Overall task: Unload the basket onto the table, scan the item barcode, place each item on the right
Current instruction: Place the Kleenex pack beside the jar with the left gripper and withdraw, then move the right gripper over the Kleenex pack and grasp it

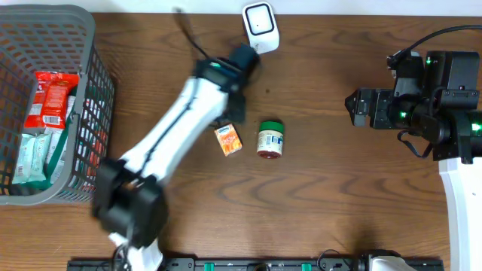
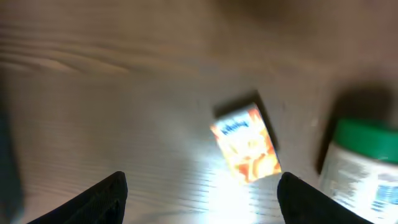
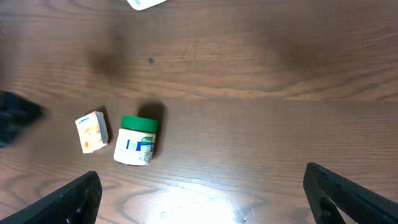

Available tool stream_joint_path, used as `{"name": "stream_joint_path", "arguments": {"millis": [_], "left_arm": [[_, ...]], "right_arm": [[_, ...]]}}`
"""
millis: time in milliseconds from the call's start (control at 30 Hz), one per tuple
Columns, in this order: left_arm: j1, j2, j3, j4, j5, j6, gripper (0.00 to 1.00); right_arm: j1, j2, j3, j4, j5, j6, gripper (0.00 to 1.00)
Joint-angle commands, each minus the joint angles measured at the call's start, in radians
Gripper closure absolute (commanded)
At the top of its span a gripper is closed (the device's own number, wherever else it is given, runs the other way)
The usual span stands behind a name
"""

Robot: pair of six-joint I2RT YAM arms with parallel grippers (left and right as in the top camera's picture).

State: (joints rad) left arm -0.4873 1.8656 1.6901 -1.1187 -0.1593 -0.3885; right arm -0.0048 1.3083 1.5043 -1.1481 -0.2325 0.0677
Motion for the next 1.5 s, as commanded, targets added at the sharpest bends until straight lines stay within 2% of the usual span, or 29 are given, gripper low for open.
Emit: {"name": "stream_joint_path", "arguments": {"millis": [0,67,100,267,467,1467], "left_arm": [[0.11,-0.149,0.031,-0.005,-0.006,-0.018,0.23],[0.167,-0.204,0.031,-0.002,-0.006,-0.017,0.22],[0.218,-0.254,0.031,-0.001,-0.006,-0.017,0.16],[0.307,-0.342,0.031,-0.002,-0.007,-0.016,0.07],[0.345,-0.357,0.031,-0.002,-0.007,-0.017,0.07],[0.345,-0.356,0.031,-0.002,-0.007,-0.017,0.07]], "right_arm": [[0.019,-0.001,0.016,-0.001,-0.007,0.002,0.01],[0.019,-0.001,0.016,-0.001,-0.007,0.002,0.01],[0.019,-0.001,0.016,-0.001,-0.007,0.002,0.01],[0.019,-0.001,0.016,-0.001,-0.007,0.002,0.01],[0.019,-0.001,0.016,-0.001,-0.007,0.002,0.01],[0.019,-0.001,0.016,0.002,0.032,-0.021,0.01]]}}
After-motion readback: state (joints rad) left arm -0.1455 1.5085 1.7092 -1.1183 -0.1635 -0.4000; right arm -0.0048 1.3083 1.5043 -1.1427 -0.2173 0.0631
